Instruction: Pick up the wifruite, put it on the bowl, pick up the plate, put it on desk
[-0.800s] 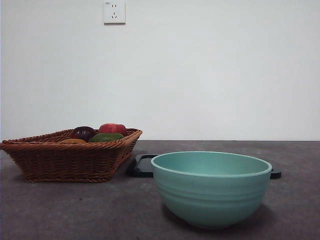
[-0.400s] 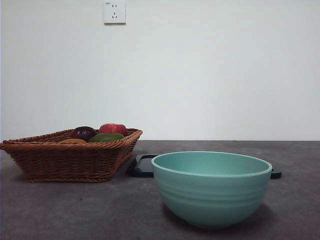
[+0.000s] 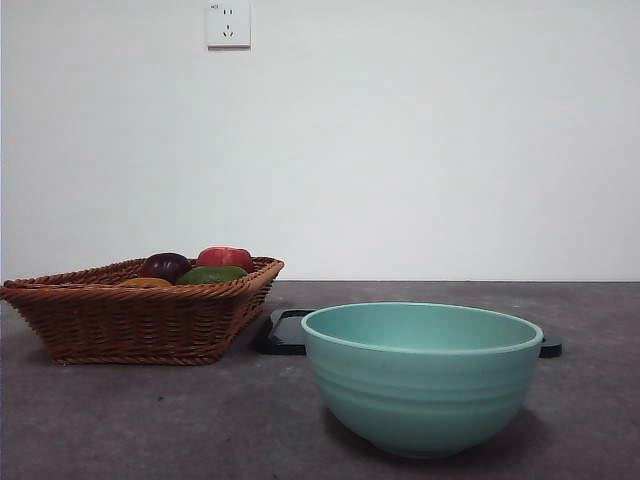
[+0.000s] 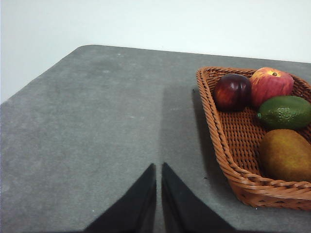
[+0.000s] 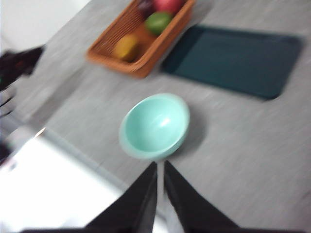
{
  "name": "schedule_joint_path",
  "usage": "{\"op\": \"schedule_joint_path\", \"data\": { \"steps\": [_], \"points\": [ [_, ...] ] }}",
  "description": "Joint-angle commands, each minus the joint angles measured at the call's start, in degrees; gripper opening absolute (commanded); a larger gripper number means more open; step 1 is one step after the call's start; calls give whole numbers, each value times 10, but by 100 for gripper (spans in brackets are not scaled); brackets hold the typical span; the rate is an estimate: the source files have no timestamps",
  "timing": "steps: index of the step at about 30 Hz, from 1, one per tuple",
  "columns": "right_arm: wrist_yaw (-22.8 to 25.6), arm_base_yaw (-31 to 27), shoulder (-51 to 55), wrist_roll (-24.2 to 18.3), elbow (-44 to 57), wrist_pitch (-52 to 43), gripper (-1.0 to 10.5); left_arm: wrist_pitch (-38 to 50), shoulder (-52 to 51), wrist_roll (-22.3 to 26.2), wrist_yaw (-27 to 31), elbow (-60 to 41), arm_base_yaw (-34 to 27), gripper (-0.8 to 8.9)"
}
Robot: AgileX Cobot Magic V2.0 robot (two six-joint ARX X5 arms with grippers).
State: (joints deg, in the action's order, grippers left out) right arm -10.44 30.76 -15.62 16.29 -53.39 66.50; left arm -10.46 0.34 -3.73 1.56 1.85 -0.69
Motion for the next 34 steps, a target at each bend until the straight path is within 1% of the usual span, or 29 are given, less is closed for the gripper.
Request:
{"op": "schedule_joint_path", "data": {
  "steps": [1, 2, 3, 5, 8, 10, 12, 15, 16, 19, 22, 24, 28, 34],
  "points": [
    [16, -71, 15, -88, 39, -117, 17, -4, -2, 7, 2, -12, 0, 18],
    [14, -97, 26, -116, 68, -181, 17, -3, -2, 7, 2, -12, 0, 18],
    [14, -120, 38, -135, 100, -246, 17, -3, -2, 7, 2, -12, 0, 18],
    [14, -160, 63, -156, 174, -372, 17, -3, -2, 7, 2, -12, 0, 18],
    [18, -211, 100, -181, 285, -513, 17, -3, -2, 7, 2, -12, 0, 18],
    [34, -236, 111, -194, 341, -568, 17, -3, -2, 7, 2, -12, 0, 18],
    [59, -263, 115, -192, 394, -608, 17, -3, -2, 7, 2, -12, 0, 18],
    [64, -292, 118, -179, 445, -616, 17, -3, -2, 7, 2, -12, 0, 18],
    [65, -297, 120, -179, 457, -616, 17, -3, -2, 7, 2, -12, 0, 18],
    [85, -301, 135, -173, 499, -622, 17, -3, -2, 7, 2, -12, 0, 18],
    [114, -301, 156, -141, 529, -620, 17, -3, -2, 7, 2, -12, 0, 18],
    [131, -301, 154, -135, 528, -595, 17, -3, -2, 7, 2, -12, 0, 18],
    [130, -302, 154, -138, 528, -563, 17, -3, -2, 7, 2, -12, 0, 18],
    [129, -302, 154, -141, 528, -564, 17, -3, -2, 7, 2, -12, 0, 18]
  ]
}}
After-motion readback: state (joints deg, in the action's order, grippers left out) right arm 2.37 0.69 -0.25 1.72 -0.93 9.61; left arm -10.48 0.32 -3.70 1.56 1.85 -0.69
